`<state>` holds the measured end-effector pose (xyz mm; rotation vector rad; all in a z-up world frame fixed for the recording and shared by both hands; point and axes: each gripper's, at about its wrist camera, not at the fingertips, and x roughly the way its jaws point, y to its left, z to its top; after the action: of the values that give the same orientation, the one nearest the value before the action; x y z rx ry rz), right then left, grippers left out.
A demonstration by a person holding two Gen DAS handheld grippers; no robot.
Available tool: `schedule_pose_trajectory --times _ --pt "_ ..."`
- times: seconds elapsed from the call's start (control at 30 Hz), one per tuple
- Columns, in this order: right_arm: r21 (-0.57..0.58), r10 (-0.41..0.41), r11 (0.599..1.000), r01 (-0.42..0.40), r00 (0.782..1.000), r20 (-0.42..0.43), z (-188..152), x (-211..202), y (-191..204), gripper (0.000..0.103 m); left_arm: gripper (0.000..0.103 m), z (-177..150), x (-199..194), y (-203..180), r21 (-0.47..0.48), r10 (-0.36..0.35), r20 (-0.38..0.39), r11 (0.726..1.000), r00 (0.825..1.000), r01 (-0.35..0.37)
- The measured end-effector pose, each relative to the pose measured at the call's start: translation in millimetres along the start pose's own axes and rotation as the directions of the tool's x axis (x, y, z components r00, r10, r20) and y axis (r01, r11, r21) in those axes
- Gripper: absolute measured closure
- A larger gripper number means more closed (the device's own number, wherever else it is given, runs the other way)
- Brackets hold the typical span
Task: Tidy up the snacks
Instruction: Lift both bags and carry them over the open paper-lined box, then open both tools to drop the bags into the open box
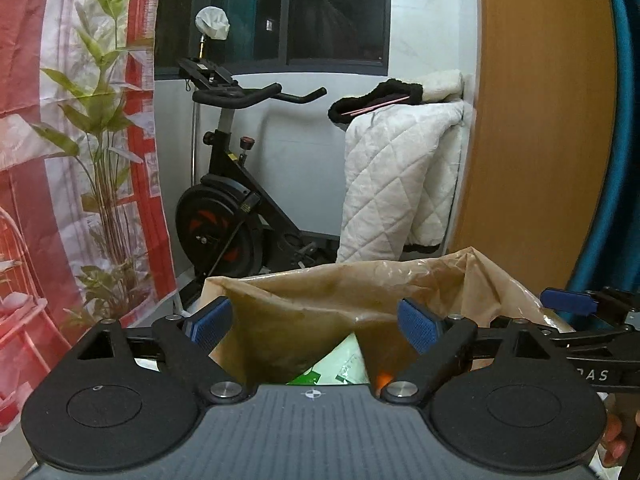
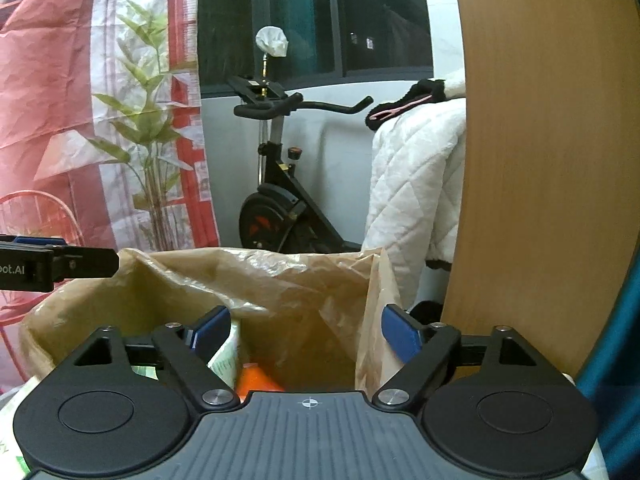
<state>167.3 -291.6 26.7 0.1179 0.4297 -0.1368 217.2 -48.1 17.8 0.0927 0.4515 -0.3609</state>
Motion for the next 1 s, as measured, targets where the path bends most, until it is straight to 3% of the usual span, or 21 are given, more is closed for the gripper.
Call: schedule_pose_trajectory --times 0.13,0.47,0.63,1.0 --pt "0.040 0.028 0.999 -0.028 1.000 -0.001 -4 -19 -5 0.015 0.012 -7 -20 5 -0.015 0.002 0.000 1.000 1.000 -0.002" --pt "0.056 0.056 0.997 -0.057 0.998 0.013 -29 -71 -9 0.011 0.012 -35 -72 21 -0.087 0.033 0.011 0.996 0.999 -0.032" --pt "0.074 0.073 0.994 -0.074 0.997 0.026 -48 -91 -12 0.001 0.012 -49 -92 22 -0.109 0.074 0.027 0.991 0.997 -0.071" --pt "0.114 0.040 0.993 -0.043 0.999 0.029 -94 -116 -23 0.000 0.007 -84 -120 17 -0.179 0.077 0.072 0.982 0.994 -0.063"
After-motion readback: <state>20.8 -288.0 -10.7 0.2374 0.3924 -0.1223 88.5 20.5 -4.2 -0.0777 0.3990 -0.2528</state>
